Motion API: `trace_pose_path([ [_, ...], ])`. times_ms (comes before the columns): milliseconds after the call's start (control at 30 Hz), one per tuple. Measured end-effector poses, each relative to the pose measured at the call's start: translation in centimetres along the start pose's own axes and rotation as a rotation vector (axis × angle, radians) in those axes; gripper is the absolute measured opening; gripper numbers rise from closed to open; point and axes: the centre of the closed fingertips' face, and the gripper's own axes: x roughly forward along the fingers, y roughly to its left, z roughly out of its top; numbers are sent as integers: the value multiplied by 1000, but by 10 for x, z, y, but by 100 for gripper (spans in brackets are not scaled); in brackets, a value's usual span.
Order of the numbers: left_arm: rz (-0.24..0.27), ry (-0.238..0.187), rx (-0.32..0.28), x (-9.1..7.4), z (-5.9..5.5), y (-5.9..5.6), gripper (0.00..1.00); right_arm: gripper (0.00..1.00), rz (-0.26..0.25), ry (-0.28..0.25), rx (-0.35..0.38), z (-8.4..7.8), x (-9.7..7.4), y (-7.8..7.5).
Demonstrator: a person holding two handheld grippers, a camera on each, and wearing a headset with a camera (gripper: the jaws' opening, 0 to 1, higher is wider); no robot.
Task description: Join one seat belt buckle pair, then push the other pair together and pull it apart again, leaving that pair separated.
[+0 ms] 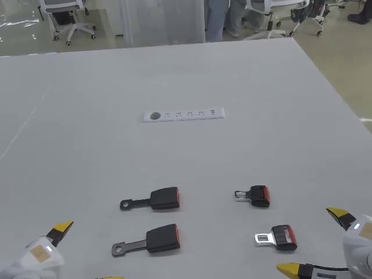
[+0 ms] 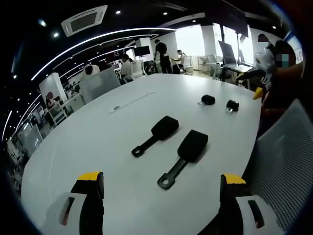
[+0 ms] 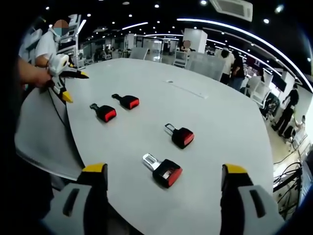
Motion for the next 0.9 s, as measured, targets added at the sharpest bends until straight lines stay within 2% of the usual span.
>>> trace_pose_path([
  [67, 1, 8, 11, 0, -1, 0, 100, 97, 3, 0, 2, 0, 0, 1],
  [233, 2, -8, -1, 0, 5, 0, 100, 96, 8, 3, -8, -1, 1, 0],
  [367, -2, -5, -3, 1, 6, -1, 100, 95, 13, 30, -51, -5, 2, -2],
  [600, -2, 6, 6, 4, 10, -2, 100, 91, 50, 28, -35, -3, 6, -2],
  [733, -8, 17, 19, 7, 12, -3, 100, 91, 80, 29, -61, 1, 9, -2],
  [900, -27, 3, 10, 8, 17, -7, 100, 87, 114, 43, -91, 4, 10, -2],
])
